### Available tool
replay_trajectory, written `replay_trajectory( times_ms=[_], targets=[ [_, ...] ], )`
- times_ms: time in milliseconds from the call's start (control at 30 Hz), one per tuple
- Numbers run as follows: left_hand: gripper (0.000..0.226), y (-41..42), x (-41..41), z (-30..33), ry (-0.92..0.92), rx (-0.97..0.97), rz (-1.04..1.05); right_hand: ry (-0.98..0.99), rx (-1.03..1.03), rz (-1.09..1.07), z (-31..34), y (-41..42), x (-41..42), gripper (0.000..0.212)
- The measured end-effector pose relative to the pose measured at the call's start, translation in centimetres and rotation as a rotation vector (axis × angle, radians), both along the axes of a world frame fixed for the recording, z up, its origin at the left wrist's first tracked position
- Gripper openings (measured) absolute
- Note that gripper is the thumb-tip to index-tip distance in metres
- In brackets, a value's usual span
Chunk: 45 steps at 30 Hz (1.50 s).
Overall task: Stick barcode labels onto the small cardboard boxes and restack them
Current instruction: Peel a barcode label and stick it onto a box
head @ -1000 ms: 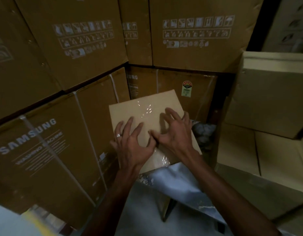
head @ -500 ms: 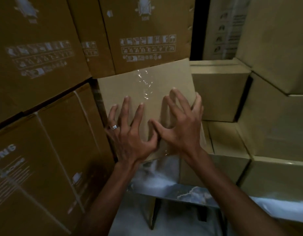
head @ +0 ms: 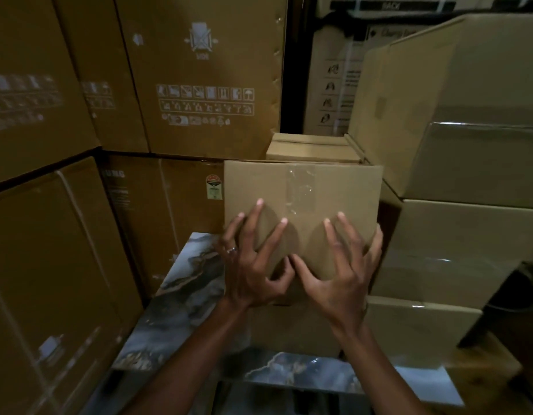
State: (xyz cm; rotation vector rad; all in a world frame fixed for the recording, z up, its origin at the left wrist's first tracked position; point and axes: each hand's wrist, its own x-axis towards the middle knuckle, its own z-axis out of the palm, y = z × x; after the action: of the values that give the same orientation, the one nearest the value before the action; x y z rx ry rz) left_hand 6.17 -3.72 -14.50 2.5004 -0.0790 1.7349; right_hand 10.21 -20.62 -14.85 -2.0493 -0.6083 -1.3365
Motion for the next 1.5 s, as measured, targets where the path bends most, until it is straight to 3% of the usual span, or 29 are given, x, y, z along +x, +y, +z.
replay_trajectory(
  times_ms=[267, 567, 867, 933, 1033, 1167, 1500],
  targets=[
    [0.083, -1.5, 2.2, -4.1, 0.026, 0.006, -0.017, -0.006, 0.048, 0.011, -4.3, -2.0, 2.4, 0.072],
    [0.107, -1.9, 3.5, -6.9, 0.334, 0.102, -0.021, 0.064, 0.156, 0.041, -7.2, -3.3, 4.6, 0.066],
    [0.115, -1.5, 3.1, -7.3, 0.493, 0.137, -0.056, 0.187, 0.145, 0.059, -8.0, -3.9, 3.9, 0.065],
    [0.112, -1.2, 2.5, -7.5, 0.417, 0.062, -0.106, 0.225, 0.175, 0.089, -8.5, -4.4, 3.5, 0.069],
    [0.118, -0.8, 1.7, -8.1, 0.301, -0.21, -0.136, 0.297, 0.215, 0.121, -8.9, -5.4, 2.8, 0.075],
    [0.129, -1.7, 0.8, -7.6, 0.447, -0.6, -0.247, 0.338, 0.209, 0.118, -8.7, -5.6, 2.3, 0.081],
    [0.124, 0.6, 1.6, -7.8, 0.544, -0.549, -0.321, 0.355, 0.21, 0.072, -8.8, -5.9, 2.1, 0.077]
  ],
)
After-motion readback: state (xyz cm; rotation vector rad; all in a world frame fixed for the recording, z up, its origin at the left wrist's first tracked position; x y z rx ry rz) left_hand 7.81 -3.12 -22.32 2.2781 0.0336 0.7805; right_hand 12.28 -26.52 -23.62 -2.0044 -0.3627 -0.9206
